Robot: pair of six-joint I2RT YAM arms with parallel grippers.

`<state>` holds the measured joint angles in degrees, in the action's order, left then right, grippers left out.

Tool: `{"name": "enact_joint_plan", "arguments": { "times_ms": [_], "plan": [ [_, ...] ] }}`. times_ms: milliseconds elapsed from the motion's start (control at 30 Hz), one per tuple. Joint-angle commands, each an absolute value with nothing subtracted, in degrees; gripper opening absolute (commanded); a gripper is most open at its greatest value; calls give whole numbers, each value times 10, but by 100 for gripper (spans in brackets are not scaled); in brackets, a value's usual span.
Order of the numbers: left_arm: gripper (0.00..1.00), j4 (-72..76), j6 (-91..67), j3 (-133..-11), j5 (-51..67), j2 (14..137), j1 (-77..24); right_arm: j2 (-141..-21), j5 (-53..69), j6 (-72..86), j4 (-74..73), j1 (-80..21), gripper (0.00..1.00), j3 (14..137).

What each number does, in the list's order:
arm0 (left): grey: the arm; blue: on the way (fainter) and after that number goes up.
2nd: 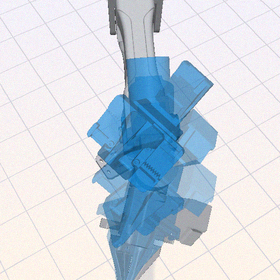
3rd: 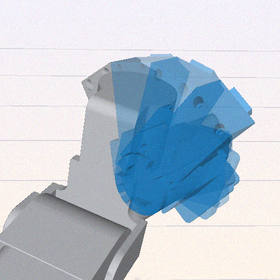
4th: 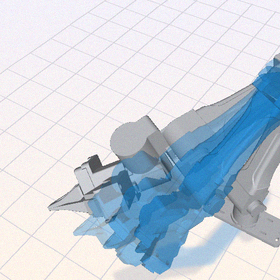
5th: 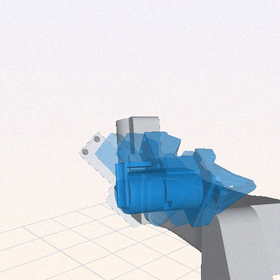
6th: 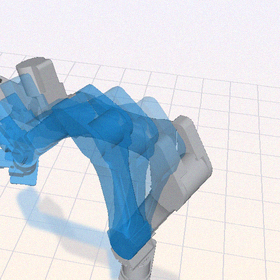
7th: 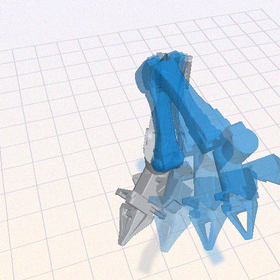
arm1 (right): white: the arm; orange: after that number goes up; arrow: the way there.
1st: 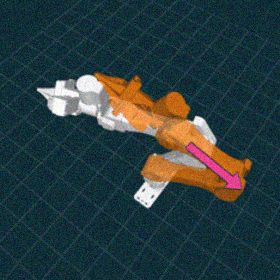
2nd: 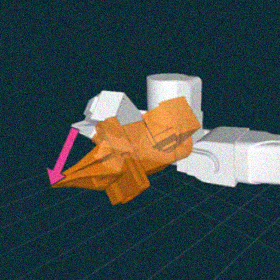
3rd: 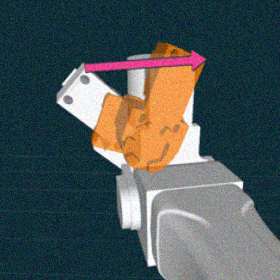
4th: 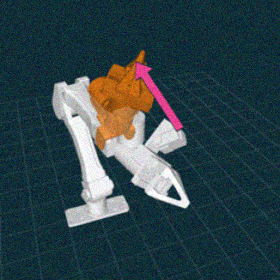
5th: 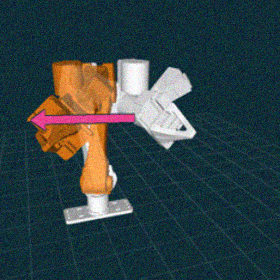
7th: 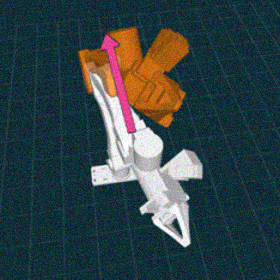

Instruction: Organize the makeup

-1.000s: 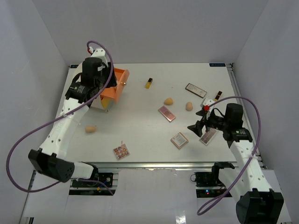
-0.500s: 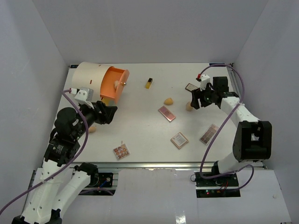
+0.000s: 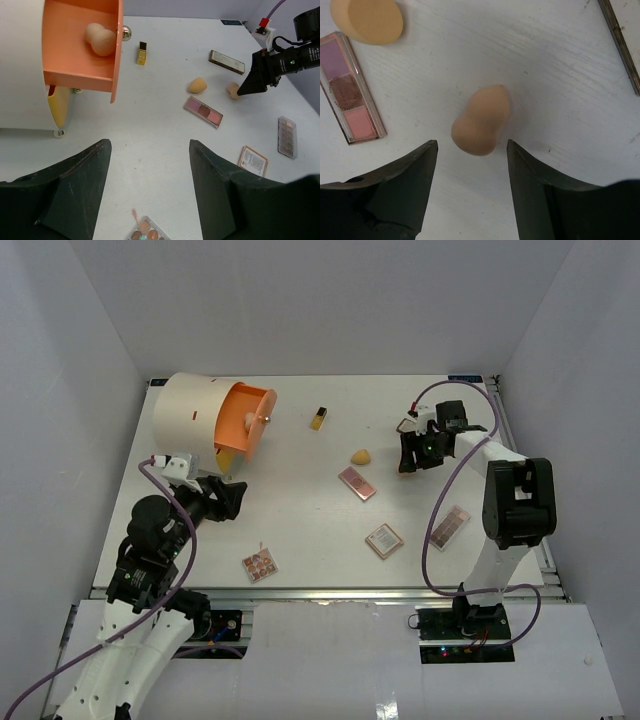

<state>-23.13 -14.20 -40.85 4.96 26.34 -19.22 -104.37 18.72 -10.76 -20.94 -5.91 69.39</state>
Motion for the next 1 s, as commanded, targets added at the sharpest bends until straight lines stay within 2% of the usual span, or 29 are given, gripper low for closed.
{"name": "enact_joint_plan", "arguments": {
  "times_ms": [0,67,200,300,500,633,767,867,967],
  "plan": [
    [74,-198,-136,-397,20,246,-192,-1076,198,-96,-208,-62,58,734],
    [74,-194,-133,-394,13,234,-191,-1086,194,-98,-210,-63,51,737],
    [74,-190,-134,-386,9,218,-191,-1081,190,-112,-213,-63,28,738],
    [74,-189,-135,-383,-17,207,-191,-1051,210,-131,-221,-66,15,737],
    [73,-186,-138,-375,-30,183,-191,-945,267,-257,-259,-140,9,742],
    [73,-189,-138,-375,-47,180,-192,-906,186,-354,-275,-275,9,777],
    [73,-191,-140,-374,-81,171,-191,-921,114,-402,-266,-363,8,868],
    [73,-193,-141,-373,-93,167,-191,-954,102,-415,-265,-388,8,952],
    [73,-195,-141,-373,-108,167,-191,-1014,119,-418,-270,-422,9,1096]
  ]
}}
